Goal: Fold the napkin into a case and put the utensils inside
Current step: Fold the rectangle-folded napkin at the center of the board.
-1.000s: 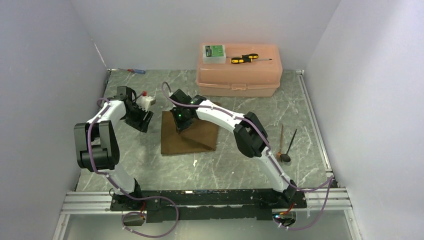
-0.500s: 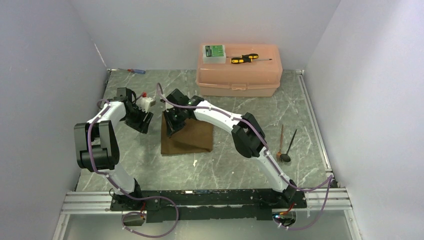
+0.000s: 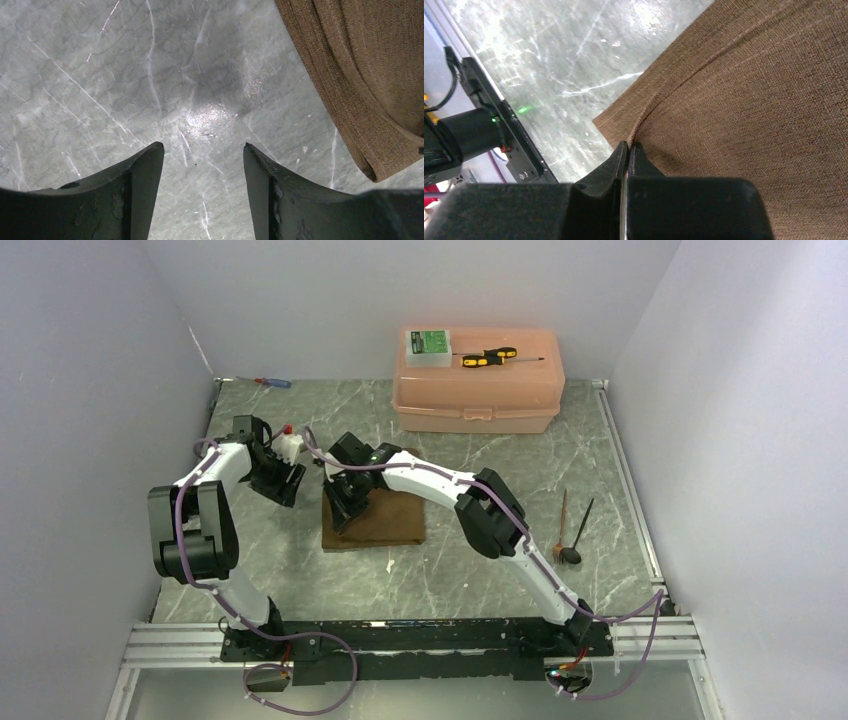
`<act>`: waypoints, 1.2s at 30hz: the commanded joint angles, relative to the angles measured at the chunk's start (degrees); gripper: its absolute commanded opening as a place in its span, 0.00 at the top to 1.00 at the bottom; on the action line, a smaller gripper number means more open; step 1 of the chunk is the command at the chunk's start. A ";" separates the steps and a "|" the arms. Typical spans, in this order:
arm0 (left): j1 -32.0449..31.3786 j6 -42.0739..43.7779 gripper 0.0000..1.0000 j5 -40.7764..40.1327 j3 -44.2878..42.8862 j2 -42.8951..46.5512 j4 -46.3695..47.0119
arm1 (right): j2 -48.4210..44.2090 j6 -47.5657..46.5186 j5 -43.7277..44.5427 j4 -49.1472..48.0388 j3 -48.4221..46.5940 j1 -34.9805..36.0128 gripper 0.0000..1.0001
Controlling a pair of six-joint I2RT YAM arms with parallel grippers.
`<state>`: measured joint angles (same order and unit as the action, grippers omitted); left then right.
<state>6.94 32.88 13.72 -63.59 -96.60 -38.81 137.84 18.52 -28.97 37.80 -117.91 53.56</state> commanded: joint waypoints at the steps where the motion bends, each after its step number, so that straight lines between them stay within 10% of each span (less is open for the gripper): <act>1: 0.27 -1.35 0.35 1.66 -0.61 1.41 0.22 | 1.18 -2.05 0.42 0.42 -0.58 -0.20 1.00; 16: 0.27 -0.73 0.35 0.98 -0.51 1.44 -0.39 | -6.43 3.06 0.38 -15.96 5.88 -0.06 1.00; 21: 0.27 -0.67 0.35 1.26 -1.21 1.04 -0.82 | -1.78 -0.74 -1.63 -7.14 1.97 0.87 1.00; 27: 0.27 -0.81 0.34 1.33 -1.74 0.49 -0.99 | -1.47 -0.89 -0.13 -7.57 4.94 1.52 0.47; 36: 0.25 -2.75 0.33 3.31 -5.79 0.56 -4.67 | -8.43 1.33 -2.87 -9.25 0.84 -3.23 0.44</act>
<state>6.94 31.92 13.78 -65.01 -96.60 -40.88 136.75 18.37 -30.28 31.27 -114.69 54.63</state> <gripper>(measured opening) 0.667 0.556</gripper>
